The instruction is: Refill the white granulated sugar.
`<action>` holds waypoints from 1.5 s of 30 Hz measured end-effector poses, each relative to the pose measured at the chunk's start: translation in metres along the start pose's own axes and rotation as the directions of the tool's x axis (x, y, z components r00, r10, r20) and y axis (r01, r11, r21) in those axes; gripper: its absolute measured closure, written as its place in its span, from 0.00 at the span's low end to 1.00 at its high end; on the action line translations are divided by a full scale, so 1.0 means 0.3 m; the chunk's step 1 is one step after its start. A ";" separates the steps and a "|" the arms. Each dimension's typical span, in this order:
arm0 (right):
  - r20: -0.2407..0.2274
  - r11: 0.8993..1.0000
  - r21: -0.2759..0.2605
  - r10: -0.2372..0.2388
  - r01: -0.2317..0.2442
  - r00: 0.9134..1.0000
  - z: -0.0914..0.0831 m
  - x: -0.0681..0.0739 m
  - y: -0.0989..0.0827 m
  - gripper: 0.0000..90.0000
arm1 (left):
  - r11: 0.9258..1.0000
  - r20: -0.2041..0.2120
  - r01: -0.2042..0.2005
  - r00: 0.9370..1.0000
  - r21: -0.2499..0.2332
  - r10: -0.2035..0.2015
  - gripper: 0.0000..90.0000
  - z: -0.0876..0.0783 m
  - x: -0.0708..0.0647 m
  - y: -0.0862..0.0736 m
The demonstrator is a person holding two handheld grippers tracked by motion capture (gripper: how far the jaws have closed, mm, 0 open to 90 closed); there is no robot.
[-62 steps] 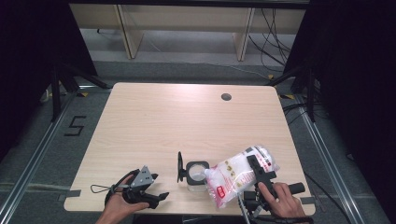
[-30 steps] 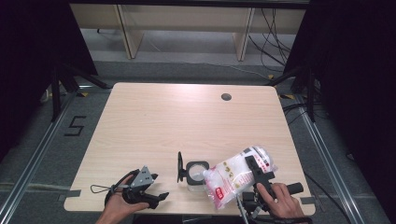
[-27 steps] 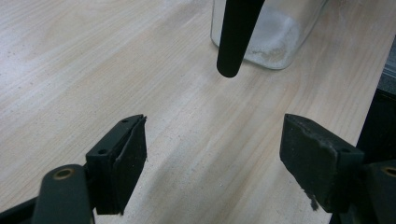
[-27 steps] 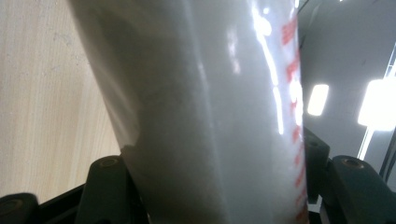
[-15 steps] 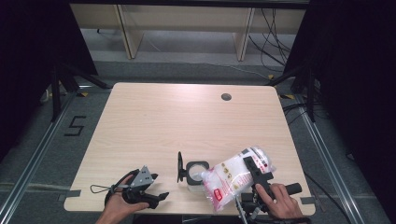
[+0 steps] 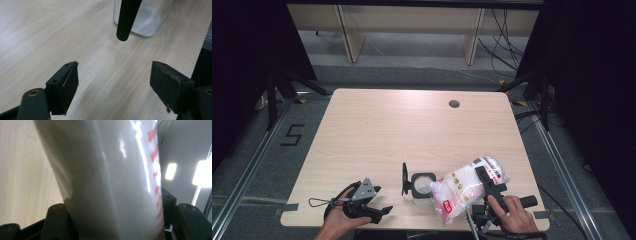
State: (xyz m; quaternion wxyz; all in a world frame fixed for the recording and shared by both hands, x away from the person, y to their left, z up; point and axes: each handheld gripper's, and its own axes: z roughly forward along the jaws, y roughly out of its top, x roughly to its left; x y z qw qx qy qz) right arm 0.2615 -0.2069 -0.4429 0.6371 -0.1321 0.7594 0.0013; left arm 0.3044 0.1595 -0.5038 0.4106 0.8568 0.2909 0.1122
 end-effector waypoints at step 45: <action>0.002 1.000 -0.008 0.029 -0.029 1.000 0.001 -0.003 -0.006 0.46 | 1.000 -0.005 -0.010 1.000 0.003 0.010 0.25 -0.002 0.002 0.000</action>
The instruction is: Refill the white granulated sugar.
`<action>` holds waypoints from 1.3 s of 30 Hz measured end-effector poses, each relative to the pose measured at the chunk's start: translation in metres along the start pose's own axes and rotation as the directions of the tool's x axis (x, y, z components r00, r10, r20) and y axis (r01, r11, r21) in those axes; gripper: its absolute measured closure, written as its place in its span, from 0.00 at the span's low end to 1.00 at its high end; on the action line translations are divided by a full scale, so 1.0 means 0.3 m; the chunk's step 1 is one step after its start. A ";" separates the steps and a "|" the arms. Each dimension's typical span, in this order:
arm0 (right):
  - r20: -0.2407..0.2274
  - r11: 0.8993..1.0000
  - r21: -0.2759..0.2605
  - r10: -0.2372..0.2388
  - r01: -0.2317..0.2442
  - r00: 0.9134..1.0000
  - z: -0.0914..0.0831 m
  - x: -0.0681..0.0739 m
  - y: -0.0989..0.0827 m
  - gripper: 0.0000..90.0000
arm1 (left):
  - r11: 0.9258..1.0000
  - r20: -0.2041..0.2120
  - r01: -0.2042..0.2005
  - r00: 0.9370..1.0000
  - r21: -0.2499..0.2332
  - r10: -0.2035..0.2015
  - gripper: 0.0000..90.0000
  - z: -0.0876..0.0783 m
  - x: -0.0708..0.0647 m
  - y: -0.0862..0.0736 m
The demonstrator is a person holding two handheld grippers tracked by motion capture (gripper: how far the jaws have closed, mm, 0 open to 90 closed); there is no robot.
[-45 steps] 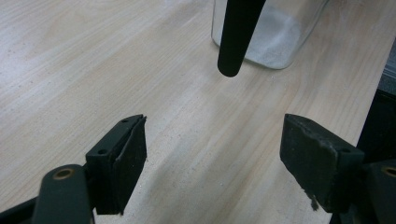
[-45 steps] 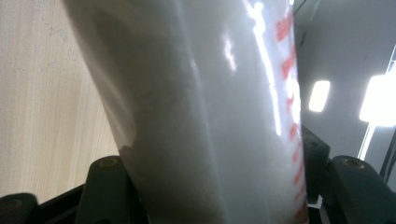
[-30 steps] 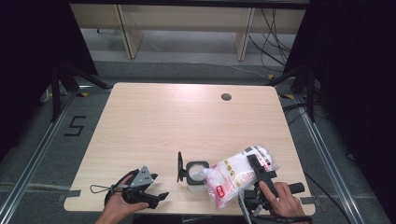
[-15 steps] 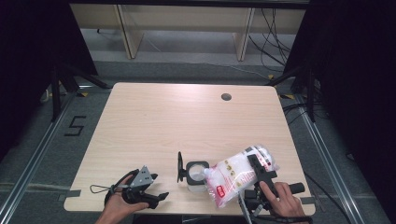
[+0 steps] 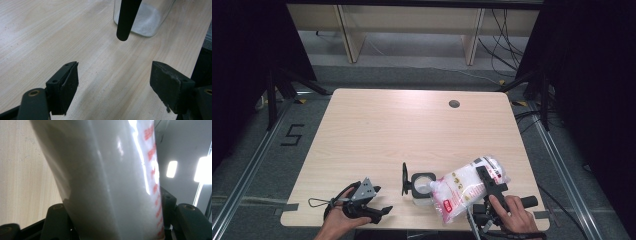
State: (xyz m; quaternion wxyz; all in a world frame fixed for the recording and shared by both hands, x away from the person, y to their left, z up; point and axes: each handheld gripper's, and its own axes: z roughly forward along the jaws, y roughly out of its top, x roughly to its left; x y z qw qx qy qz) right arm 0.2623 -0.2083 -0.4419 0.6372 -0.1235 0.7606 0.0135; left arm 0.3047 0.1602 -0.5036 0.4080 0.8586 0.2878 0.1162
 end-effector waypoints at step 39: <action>0.006 1.000 -0.008 -0.001 0.001 1.000 0.005 0.006 0.002 0.46 | 1.000 0.003 0.003 1.000 -0.001 -0.003 0.25 0.000 0.000 -0.001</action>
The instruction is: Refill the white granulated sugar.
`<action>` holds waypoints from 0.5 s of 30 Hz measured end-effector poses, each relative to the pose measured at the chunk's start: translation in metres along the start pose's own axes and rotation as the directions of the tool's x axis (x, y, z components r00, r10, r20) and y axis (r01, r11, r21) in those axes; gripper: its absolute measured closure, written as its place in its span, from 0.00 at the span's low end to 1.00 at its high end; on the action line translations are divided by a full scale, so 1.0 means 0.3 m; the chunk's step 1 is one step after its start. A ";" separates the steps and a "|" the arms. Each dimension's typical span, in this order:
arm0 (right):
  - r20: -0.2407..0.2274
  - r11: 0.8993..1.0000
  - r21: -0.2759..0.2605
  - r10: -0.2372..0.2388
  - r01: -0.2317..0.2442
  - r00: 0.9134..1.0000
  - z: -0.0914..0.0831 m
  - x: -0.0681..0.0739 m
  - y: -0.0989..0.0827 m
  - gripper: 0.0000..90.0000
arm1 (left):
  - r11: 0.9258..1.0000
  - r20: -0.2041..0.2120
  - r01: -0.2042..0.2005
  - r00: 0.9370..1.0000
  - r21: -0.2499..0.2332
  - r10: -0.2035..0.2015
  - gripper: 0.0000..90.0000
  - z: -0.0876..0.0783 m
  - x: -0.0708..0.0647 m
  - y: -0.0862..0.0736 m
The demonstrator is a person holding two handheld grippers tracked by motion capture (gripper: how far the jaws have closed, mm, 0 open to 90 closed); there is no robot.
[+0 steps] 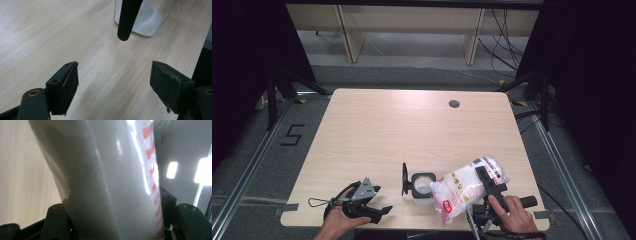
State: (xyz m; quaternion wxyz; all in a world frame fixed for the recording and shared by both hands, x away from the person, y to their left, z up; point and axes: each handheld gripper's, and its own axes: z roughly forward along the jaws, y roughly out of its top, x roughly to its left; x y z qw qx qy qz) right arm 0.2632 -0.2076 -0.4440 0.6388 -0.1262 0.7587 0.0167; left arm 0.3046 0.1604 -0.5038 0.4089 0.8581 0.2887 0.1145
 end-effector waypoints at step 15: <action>-0.012 1.000 0.012 0.023 -0.023 1.000 -0.006 0.000 -0.001 0.46 | 1.000 -0.006 -0.001 1.000 0.002 0.001 0.25 -0.002 0.002 0.000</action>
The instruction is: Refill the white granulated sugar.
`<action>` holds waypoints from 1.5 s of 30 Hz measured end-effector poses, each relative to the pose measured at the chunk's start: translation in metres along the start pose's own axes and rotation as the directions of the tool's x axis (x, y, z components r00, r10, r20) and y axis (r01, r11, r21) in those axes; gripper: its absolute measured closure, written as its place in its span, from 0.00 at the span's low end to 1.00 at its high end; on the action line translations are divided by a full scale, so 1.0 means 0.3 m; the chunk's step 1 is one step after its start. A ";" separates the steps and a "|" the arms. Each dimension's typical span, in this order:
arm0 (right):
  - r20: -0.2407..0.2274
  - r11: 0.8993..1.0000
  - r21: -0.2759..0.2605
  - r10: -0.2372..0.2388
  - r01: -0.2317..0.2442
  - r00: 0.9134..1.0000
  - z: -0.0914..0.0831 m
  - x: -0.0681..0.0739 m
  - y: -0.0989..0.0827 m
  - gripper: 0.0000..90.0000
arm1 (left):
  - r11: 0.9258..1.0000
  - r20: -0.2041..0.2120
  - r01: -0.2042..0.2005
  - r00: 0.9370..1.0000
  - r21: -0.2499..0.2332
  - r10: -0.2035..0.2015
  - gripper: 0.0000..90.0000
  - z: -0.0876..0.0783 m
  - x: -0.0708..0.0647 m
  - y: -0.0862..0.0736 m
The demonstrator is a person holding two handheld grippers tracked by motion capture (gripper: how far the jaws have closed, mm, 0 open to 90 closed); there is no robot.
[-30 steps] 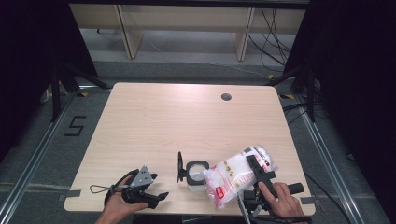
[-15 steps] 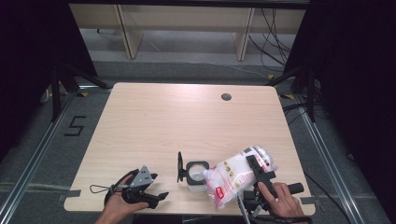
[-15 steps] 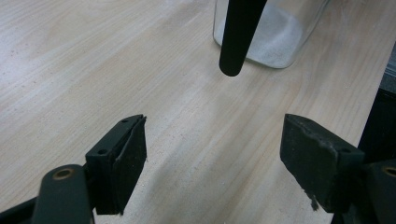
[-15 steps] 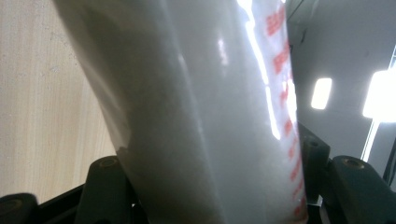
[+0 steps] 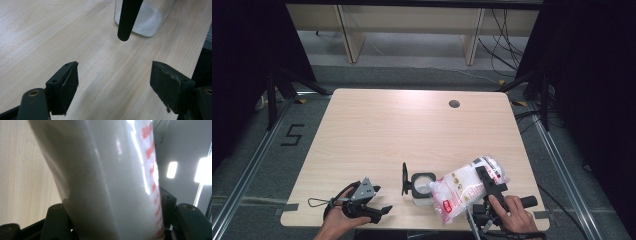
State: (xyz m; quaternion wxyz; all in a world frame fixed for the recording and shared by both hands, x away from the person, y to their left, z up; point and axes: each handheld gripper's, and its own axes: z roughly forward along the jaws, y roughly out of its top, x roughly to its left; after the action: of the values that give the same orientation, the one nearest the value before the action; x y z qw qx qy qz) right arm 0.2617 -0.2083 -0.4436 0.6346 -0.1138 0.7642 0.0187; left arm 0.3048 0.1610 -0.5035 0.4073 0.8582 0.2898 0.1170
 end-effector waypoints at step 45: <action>-0.002 0.999 0.022 -0.034 0.034 0.999 -0.006 -0.008 0.003 0.46 | 1.000 0.004 0.002 1.000 -0.004 -0.002 0.25 -0.002 -0.001 0.000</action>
State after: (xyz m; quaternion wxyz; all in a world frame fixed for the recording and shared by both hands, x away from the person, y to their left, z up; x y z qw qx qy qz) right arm 0.2602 -0.2073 -0.4410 0.6355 -0.1199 0.7628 -0.0006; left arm 0.3045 0.1612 -0.5031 0.4099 0.8571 0.2897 0.1155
